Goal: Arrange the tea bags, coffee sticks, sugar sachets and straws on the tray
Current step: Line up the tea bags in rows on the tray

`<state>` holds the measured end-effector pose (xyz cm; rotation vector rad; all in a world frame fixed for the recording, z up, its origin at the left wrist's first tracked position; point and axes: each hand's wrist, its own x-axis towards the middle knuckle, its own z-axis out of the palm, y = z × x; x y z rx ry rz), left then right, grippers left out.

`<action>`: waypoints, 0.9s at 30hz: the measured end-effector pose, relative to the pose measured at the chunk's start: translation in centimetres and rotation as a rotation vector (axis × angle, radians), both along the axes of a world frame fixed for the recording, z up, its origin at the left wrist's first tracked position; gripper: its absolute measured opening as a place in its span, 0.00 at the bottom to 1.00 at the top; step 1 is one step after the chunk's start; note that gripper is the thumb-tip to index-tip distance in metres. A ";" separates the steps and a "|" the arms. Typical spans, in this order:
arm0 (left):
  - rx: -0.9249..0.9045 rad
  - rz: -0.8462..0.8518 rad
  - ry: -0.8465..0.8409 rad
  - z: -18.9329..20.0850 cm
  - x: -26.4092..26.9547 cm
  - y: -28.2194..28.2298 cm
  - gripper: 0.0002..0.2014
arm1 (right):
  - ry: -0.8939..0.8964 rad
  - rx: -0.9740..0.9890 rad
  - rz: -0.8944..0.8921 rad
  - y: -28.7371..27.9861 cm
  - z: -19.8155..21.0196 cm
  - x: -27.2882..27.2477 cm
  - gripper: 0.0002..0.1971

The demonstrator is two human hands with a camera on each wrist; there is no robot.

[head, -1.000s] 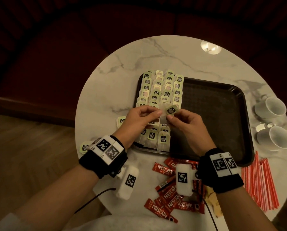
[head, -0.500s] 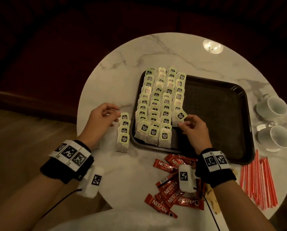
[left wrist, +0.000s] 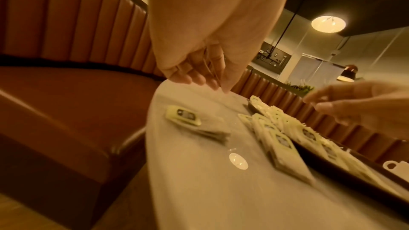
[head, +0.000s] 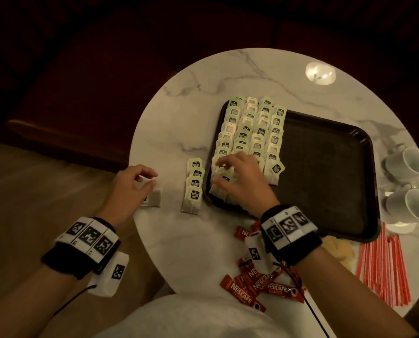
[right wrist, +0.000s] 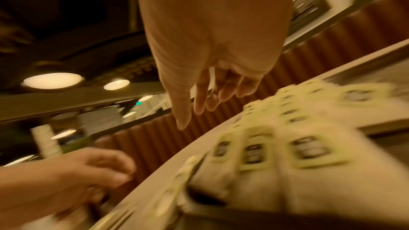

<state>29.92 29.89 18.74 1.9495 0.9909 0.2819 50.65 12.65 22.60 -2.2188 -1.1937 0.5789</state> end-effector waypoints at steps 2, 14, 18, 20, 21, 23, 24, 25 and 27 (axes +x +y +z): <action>0.025 -0.004 0.070 -0.3 -0.7 0.0 0.11 | -0.069 -0.084 0.159 1.5 -0.2 -1.2 0.24; -0.078 0.080 0.355 -1.6 -1.5 0.3 0.31 | -0.421 -0.531 0.377 5.9 -1.8 -2.0 0.52; -0.082 0.062 0.406 -1.4 -1.3 0.3 0.31 | -0.430 -0.538 0.355 6.4 -1.7 -2.4 0.47; -0.092 0.063 0.418 -1.3 -1.2 0.2 0.29 | -0.426 -0.552 0.349 6.5 -1.6 -2.5 0.44; -0.098 0.062 0.426 -1.2 -1.1 0.2 0.29 | -0.423 -0.566 0.349 6.5 -1.5 -2.5 0.43; -0.096 0.051 0.447 -1.1 -0.8 0.2 0.28 | -0.421 -0.597 0.352 6.6 -1.4 -2.4 0.42; -0.092 0.045 0.457 -0.9 -0.7 0.2 0.28 | -0.420 -0.605 0.350 6.6 -1.4 -2.4 0.42; -0.086 0.040 0.459 -0.8 -0.6 0.1 0.28 | -0.420 -0.602 0.346 6.6 -1.4 -2.4 0.43; -0.056 0.029 0.446 -0.5 -0.3 -0.1 0.25 | -0.410 -0.570 0.344 6.6 -1.4 -2.4 0.43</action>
